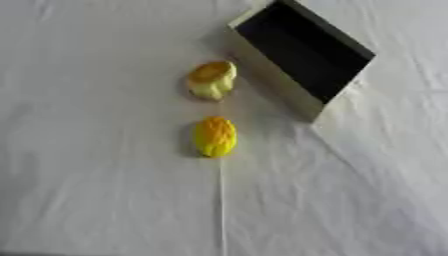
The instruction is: Pick up objects on the table and place them in the box.
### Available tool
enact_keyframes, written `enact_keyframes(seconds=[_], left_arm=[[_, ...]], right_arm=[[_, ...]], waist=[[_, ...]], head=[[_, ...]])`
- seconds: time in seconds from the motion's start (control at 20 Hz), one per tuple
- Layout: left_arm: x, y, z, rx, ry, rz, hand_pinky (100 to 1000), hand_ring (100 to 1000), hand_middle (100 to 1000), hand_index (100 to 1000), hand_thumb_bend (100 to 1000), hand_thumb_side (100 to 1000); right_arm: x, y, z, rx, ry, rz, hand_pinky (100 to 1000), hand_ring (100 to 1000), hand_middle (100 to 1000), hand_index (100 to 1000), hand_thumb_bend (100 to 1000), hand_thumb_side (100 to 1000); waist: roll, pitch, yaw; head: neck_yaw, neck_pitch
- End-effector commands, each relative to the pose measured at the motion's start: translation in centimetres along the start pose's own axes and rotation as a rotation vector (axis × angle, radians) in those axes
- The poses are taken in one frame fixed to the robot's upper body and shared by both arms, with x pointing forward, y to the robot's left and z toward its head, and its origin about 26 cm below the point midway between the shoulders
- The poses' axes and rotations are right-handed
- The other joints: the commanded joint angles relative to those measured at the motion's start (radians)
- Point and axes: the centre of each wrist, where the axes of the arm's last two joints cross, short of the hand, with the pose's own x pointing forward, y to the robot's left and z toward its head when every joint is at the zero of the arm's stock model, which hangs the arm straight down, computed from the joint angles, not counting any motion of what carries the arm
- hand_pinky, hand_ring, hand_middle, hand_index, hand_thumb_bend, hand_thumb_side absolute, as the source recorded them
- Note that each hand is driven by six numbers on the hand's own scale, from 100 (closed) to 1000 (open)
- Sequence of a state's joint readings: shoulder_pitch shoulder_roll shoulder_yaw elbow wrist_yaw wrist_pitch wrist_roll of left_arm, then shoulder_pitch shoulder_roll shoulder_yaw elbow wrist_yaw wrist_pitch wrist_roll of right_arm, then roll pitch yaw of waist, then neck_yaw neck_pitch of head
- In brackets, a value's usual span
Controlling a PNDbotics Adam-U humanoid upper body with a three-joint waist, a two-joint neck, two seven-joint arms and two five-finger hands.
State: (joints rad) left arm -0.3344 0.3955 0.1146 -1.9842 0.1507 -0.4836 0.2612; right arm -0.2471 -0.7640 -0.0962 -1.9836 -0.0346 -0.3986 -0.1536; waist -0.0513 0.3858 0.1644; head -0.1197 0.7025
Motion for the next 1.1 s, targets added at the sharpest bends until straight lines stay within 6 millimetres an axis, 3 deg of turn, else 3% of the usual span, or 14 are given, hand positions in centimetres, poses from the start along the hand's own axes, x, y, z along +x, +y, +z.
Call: enact_keyframes(seconds=[0.05, 0.3, 0.65, 1.1], left_arm=[[0.5, 0.2, -0.7, -0.029, -0.023, -0.002, 879, 817, 807, 894, 100, 644], [0.5, 0.0, -0.7, -0.043, -0.019, 0.009, 879, 817, 807, 894, 100, 644], [0.5, -0.3, -0.6, -0.06, -0.007, 0.025, 879, 817, 808, 894, 100, 645], [0.4, -0.4, -0.3, -0.069, 0.008, 0.032, 880, 817, 808, 894, 100, 645]], right_arm=[[1.2, -1.4, -2.0, 0.211, -0.041, 0.171, 847, 809, 748, 832, 100, 431], [2.1, -1.0, -4.1, 0.459, -0.114, 0.303, 840, 810, 769, 847, 100, 450], [3.2, 1.0, -6.4, 0.646, -0.19, 0.318, 839, 811, 779, 854, 100, 509], [4.0, 4.5, -7.5, 0.826, -0.168, 0.285, 847, 829, 789, 863, 100, 552]], waist=[[0.0, -0.025, 0.0], [-0.006, -0.03, 0.011], [-0.014, -0.034, 0.025], [-0.02, -0.036, 0.034]], head=[[-0.003, -0.009], [-0.016, -0.015], [-0.031, -0.016], [-0.036, -0.009]])
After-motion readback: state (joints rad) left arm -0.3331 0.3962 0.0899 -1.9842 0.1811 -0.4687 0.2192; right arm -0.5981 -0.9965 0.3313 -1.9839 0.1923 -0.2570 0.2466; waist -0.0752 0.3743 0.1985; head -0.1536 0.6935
